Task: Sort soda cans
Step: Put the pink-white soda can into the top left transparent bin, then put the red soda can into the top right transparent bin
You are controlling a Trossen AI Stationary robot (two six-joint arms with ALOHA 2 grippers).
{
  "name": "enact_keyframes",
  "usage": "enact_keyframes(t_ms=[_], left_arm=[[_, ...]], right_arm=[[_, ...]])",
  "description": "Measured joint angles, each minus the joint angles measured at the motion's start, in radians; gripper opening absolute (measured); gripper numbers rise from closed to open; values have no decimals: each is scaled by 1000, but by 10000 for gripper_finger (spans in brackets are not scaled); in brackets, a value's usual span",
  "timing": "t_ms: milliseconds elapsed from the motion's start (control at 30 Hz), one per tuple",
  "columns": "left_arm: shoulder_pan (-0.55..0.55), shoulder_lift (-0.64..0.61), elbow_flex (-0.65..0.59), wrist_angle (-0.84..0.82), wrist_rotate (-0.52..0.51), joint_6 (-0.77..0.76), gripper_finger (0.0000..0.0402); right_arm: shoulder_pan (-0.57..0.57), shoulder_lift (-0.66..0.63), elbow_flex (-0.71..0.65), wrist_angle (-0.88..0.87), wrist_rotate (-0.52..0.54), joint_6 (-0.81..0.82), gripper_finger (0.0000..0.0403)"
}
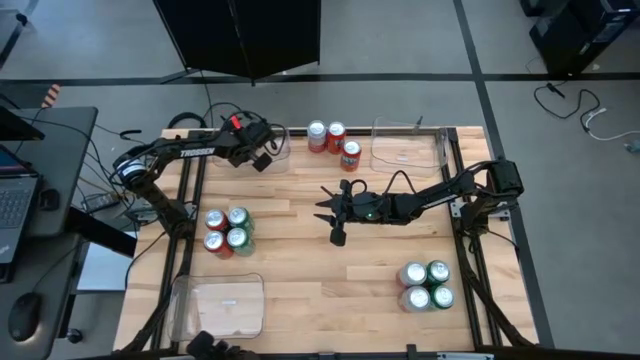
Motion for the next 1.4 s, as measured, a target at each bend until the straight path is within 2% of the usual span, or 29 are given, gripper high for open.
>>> enact_keyframes(t_ms=[167, 300, 433, 533, 800, 1067, 1300, 1400], left_arm=[[-2, -12, -1, -26, -2, -10, 0], [-32, -72, -7, -33, -6, -9, 0], [-77, -173, -6, -38, 5, -30, 0], [-120, -245, -19, -19, 54, -54, 0], [-234, -441, -167, 273, 242, -60, 0], [-369, -607, -378, 622, 422, -60, 0], [-473, -686, -483, 751, 432, -57, 0], [-499, -684, -504, 769, 432, -55, 0]], right_arm=[[0, 0, 0, -1, 0, 0, 131], [0, -9, 0, -7, 27, 0, 136], [0, -80, 0, -79, 106, 0, 149], [-6, -164, 0, -192, 155, 10, 169], [-67, -344, 1, -470, 253, 63, 242], [-189, -337, 0, -504, 254, 69, 311], [-308, -303, 0, -476, 250, 39, 342], [-355, -280, 0, -452, 201, 56, 348]])
